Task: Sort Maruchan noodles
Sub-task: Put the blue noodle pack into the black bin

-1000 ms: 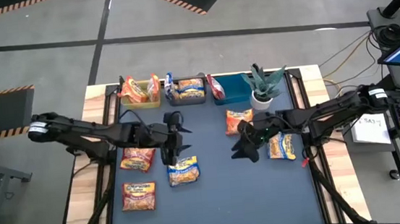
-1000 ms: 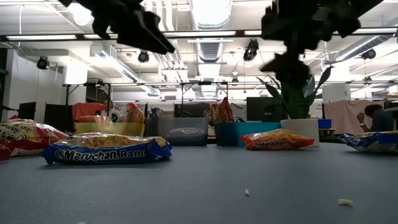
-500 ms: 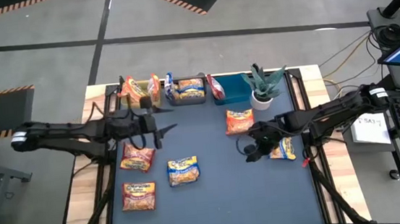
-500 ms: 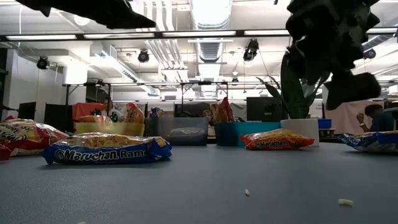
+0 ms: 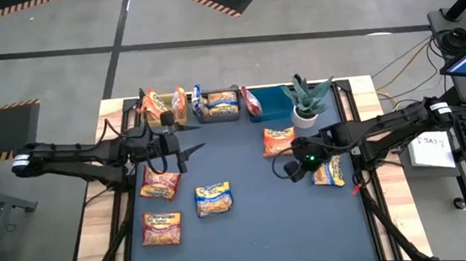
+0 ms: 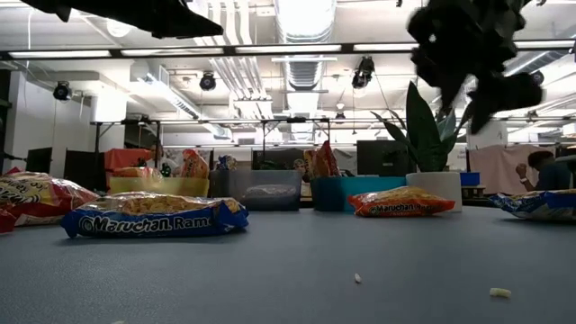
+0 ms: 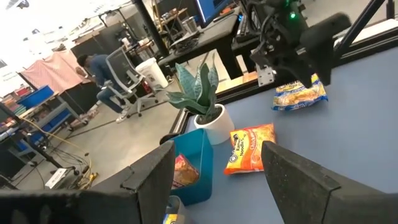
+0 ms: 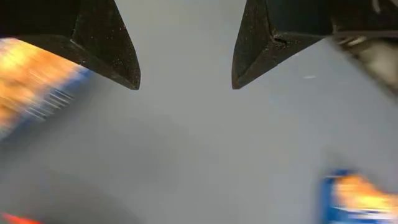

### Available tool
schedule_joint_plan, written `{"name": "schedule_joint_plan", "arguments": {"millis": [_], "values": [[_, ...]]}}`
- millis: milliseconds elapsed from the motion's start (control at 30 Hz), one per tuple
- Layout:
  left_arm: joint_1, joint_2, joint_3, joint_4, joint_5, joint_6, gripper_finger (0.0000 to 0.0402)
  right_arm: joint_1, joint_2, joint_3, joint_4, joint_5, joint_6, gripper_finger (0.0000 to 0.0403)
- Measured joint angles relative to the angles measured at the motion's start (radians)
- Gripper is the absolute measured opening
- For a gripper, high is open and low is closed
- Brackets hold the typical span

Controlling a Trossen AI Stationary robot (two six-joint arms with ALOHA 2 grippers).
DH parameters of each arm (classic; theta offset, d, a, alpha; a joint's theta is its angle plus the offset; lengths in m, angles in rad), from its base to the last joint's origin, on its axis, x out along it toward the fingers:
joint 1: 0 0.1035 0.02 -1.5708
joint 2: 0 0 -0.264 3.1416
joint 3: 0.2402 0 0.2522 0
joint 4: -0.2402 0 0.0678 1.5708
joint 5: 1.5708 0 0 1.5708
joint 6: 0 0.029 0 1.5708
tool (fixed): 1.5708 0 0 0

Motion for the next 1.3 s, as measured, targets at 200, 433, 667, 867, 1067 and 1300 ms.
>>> {"name": "schedule_joint_plan", "arguments": {"millis": [200,433,667,867,1067,1300], "values": [[0.0,0.006,0.0,0.006,0.0,0.0,0.0221,0.0,0.0,-0.009,-0.162,0.077,0.042,0.0226],[0.0,0.023,0.001,0.022,-0.001,-0.002,0.0221,0.0,0.049,-0.029,0.004,0.095,-0.026,0.0216],[0.0,0.033,0.002,0.022,-0.001,-0.007,0.0221,-0.01,0.194,0.085,0.083,0.095,-0.203,0.0214],[0.0,0.033,0.002,0.022,-0.001,-0.007,0.0221,-0.019,0.333,0.257,-0.027,0.103,-0.4,0.0214],[0.0,0.037,0.002,0.02,-0.001,-0.007,0.0221,-0.019,0.45,0.398,-0.167,0.16,-0.61,0.0214],[0.0,0.039,0.002,0.02,-0.001,-0.011,0.0221,-0.016,0.532,0.419,-0.155,0.256,-0.927,0.0214]]}}
